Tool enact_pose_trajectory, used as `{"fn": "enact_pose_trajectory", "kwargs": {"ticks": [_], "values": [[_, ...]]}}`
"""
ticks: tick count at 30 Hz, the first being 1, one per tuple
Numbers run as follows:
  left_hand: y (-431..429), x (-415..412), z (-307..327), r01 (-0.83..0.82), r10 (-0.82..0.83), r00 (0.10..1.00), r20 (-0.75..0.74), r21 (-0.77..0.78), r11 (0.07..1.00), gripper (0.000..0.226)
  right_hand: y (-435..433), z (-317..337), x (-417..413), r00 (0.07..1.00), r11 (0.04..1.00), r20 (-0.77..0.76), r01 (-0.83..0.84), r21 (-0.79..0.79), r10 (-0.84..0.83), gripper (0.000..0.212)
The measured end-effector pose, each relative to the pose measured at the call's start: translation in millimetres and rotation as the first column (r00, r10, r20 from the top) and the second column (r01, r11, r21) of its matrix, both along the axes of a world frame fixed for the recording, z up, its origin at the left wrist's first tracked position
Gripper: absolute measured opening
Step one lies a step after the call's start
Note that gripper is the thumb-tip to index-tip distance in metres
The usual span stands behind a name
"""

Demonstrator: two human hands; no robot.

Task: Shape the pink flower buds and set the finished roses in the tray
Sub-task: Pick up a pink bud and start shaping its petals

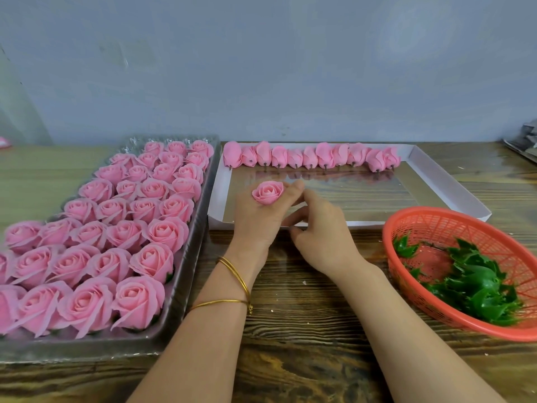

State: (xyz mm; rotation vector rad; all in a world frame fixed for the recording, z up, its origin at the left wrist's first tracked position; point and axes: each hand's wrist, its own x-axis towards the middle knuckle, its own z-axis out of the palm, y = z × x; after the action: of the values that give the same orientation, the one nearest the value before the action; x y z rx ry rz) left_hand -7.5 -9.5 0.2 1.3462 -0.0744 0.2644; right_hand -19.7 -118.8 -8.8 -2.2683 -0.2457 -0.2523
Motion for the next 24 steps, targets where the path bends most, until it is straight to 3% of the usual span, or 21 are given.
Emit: {"fn": "enact_pose_trajectory", "kwargs": {"ticks": [11, 16, 24], "values": [[-3, -3, 2, -0.006, 0.006, 1.0, 0.007, -0.001, 1.0, 0.015, 2, 6, -2, 1.0, 0.998, 0.005, -0.029, 0.057, 0.029, 0.039], [-3, -3, 2, 0.028, -0.028, 1.0, 0.01, -0.007, 1.0, 0.01, 8, 12, -8, 0.994, 0.979, 0.105, -0.062, 0.195, 0.041, 0.039], [-5, -7, 6, 0.164, -0.164, 0.986, 0.008, -0.097, 0.982, 0.004, 8, 15, -7, 0.997, 0.928, 0.075, -0.041, 0.371, 0.015, 0.048]]}}
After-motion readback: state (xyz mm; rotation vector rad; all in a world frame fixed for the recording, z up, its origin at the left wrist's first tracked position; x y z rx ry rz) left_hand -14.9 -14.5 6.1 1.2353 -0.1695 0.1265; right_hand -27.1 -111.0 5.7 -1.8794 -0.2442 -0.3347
